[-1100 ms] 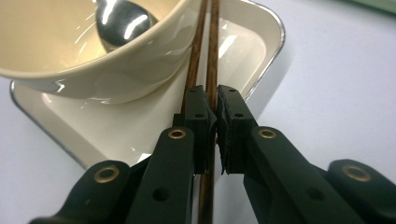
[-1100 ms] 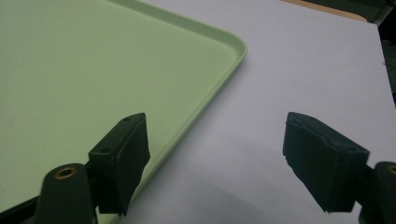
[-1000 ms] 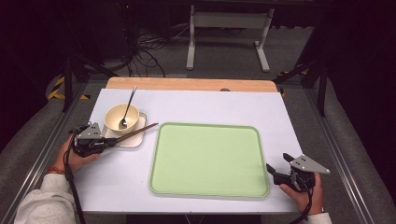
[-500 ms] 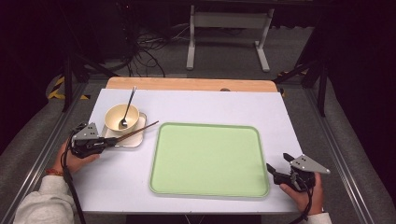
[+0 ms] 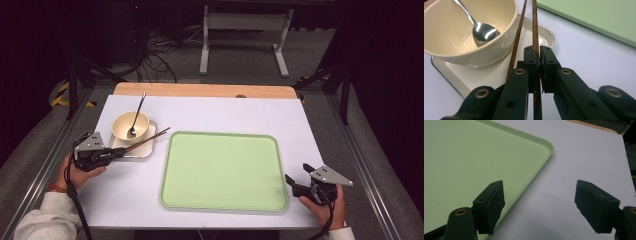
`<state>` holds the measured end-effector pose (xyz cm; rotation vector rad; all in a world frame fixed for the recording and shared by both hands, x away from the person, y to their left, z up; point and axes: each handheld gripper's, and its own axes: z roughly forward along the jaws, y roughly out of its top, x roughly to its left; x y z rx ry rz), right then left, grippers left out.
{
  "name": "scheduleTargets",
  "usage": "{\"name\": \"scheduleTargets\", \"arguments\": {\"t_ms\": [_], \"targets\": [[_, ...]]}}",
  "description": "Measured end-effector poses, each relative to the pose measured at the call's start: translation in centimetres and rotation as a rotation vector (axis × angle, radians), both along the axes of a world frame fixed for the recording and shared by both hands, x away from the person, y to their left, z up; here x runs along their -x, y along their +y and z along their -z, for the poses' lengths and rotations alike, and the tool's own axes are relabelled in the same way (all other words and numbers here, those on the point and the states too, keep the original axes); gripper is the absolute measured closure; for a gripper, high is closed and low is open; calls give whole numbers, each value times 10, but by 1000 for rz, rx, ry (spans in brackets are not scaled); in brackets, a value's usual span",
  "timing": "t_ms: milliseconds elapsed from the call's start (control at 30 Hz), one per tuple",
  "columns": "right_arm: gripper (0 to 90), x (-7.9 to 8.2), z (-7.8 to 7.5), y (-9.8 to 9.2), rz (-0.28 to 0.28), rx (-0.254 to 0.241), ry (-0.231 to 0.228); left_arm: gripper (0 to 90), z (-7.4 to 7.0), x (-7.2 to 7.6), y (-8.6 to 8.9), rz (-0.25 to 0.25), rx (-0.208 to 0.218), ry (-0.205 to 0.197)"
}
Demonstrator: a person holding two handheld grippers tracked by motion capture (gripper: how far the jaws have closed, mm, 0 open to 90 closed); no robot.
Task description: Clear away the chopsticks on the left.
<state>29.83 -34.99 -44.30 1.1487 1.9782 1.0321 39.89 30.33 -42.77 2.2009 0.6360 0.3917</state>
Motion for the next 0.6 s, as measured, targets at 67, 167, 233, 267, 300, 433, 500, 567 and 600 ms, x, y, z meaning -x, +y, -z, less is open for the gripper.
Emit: {"name": "scheduleTargets", "arguments": {"t_ms": [67,167,233,267,300,433,500,567,600], "targets": [[243,0,0,0,0,-1,-1,849,0,1,-1,-3,1,3],[244,-1,0,0,-1,0,-1,850,-2,4,-2,-12,7,10],[244,-1,0,1,-4,2,-1,850,-4,6,-2,-21,16,14],[244,-1,0,1,-4,2,-1,849,-5,6,-2,-23,18,15],[245,-1,0,1,-4,1,-1,850,-6,7,-3,-24,26,13],[245,-1,0,2,-4,0,-1,850,-11,11,-6,-24,45,12],[245,-1,-1,2,-6,-1,-3,850,-12,13,-9,-25,44,16],[245,-1,-1,2,-6,-2,-4,850,-13,14,-12,-22,44,16],[245,-2,-1,2,-6,-2,-4,850,-14,15,-13,-23,41,18]]}}
